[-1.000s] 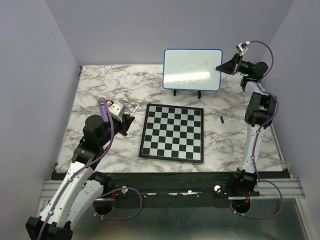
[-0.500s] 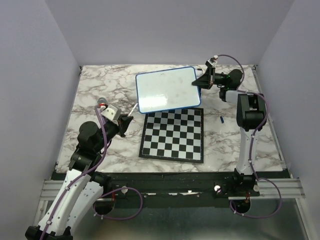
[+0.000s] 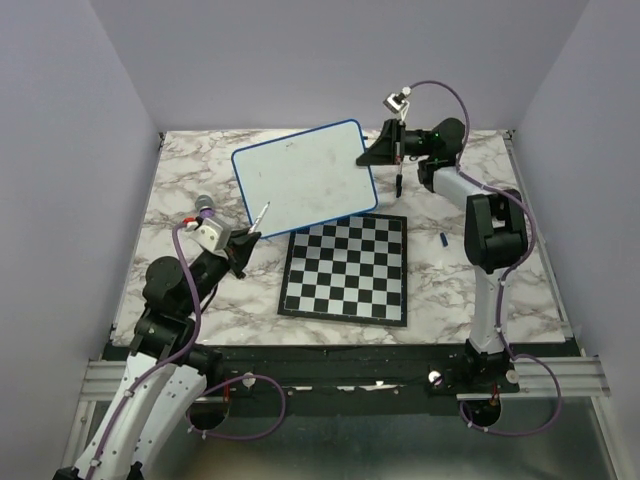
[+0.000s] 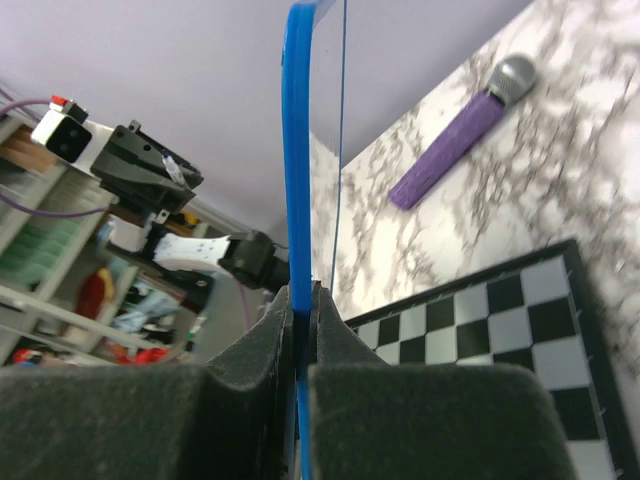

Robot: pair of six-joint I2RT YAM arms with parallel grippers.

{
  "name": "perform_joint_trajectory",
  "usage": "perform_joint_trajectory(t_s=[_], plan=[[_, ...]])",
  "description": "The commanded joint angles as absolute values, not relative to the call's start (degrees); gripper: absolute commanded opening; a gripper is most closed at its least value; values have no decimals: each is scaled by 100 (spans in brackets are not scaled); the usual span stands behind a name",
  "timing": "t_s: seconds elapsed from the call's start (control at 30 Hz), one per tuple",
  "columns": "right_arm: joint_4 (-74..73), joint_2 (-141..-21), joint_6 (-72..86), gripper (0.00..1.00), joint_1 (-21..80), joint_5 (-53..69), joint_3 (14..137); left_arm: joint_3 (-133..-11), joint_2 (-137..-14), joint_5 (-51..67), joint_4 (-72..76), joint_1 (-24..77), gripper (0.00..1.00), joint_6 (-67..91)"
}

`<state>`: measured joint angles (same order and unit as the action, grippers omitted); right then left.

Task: Write a sentence on the whiteboard
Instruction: Put down the whiteboard at the center of the board.

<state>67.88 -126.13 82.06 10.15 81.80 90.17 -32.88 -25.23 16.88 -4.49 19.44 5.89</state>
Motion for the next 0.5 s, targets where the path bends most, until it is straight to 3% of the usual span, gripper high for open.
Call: perform_joint_trajectory(t_s=[0.0, 0.23, 0.47], plan=[[5224, -12147, 6690, 0, 1107, 7656, 9860, -3620, -2330, 1503, -614, 1898, 0, 659], [1563, -11717, 4081, 0, 1344, 6892, 10915, -4095, -2188, 1424, -756, 1898, 0, 817], [688, -11093, 2500, 0, 1415, 5750, 10574, -4026, -2145, 1398, -686, 1898, 0, 967]])
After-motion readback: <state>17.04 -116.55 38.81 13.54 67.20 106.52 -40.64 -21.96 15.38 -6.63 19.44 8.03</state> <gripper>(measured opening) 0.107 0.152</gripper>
